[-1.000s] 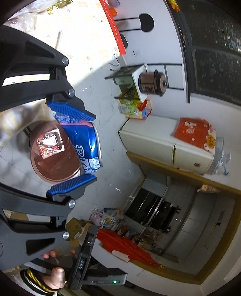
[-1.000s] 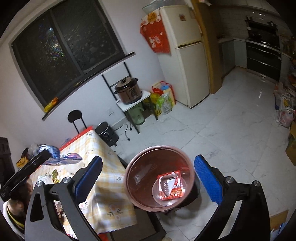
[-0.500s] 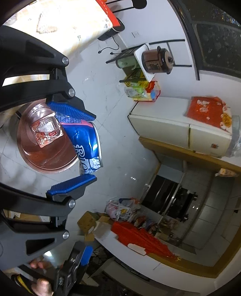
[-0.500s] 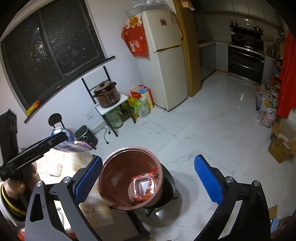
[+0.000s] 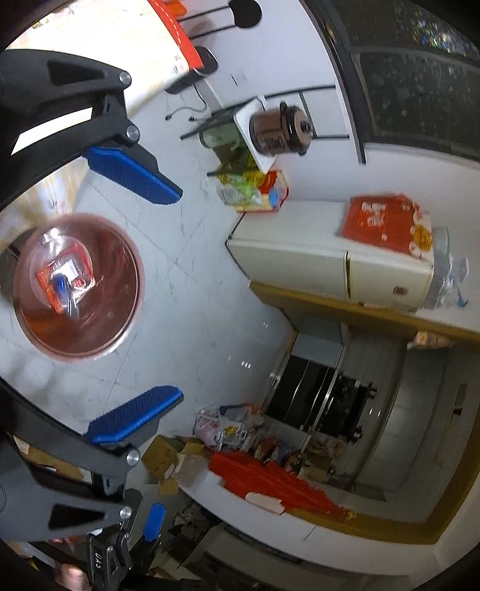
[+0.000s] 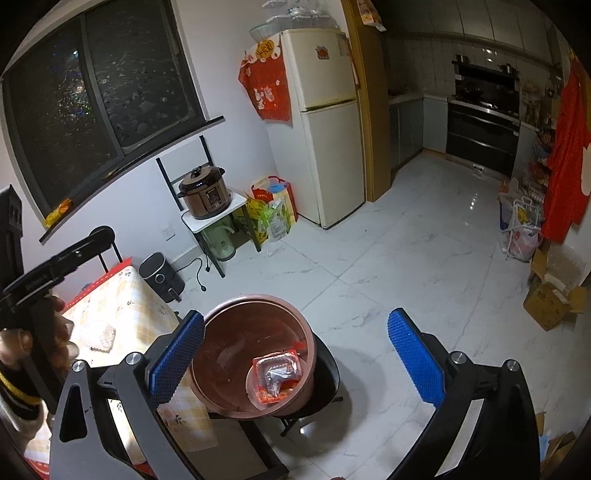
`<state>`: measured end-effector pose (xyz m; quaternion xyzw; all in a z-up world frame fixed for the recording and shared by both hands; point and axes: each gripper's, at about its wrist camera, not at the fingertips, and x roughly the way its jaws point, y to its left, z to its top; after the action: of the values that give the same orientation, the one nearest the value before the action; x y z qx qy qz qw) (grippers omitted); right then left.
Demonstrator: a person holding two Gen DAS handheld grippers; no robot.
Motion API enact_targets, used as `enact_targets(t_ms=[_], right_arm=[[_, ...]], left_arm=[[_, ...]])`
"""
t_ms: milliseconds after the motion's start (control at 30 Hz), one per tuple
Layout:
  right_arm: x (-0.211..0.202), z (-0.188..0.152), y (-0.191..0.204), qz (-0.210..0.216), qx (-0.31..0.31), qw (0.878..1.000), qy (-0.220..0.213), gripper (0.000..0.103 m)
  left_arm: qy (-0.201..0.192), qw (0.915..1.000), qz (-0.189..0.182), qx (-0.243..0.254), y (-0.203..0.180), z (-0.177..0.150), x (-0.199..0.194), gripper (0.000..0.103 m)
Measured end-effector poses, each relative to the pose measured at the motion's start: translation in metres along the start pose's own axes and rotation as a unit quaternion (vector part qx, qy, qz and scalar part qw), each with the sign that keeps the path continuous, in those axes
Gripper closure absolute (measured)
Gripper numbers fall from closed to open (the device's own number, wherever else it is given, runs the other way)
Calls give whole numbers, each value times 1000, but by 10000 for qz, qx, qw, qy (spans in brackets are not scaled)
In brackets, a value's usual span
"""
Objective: Collect trash
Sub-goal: 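Open the left tool to drop the blue can into the bin, then move both tools back over the table toward the remaining trash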
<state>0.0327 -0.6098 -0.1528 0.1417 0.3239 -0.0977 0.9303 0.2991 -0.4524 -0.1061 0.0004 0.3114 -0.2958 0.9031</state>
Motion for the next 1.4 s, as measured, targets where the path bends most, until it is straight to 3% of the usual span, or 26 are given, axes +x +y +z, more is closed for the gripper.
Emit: enact_targets(t_ms=[233, 433, 700, 933, 1133, 1400], right_arm=[[-3, -1, 27, 34, -279, 9996, -96, 5], [-5, 0, 54, 205, -441, 9986, -189, 5], [-18, -4, 100, 189, -574, 9963, -619, 5], [-25, -26, 159, 349, -543, 9959, -628, 5], [-31, -53, 230, 666, -845, 9934, -389, 5], [-32, -104, 326, 1142, -1245, 9855, 185, 5]], left_arm=[[-326, 9976, 550, -279, 41, -8, -61, 6], [-587, 9898, 1216, -455, 77, -32, -130, 6], [-982, 9640, 2254, -1018, 137, -82, -247, 6], [-1013, 9361, 2950, -1628, 195, -144, -342, 6], [-857, 9219, 3218, -1978, 237, -196, -399, 6], [-743, 9149, 3151, -2412, 279, -252, -440, 6]])
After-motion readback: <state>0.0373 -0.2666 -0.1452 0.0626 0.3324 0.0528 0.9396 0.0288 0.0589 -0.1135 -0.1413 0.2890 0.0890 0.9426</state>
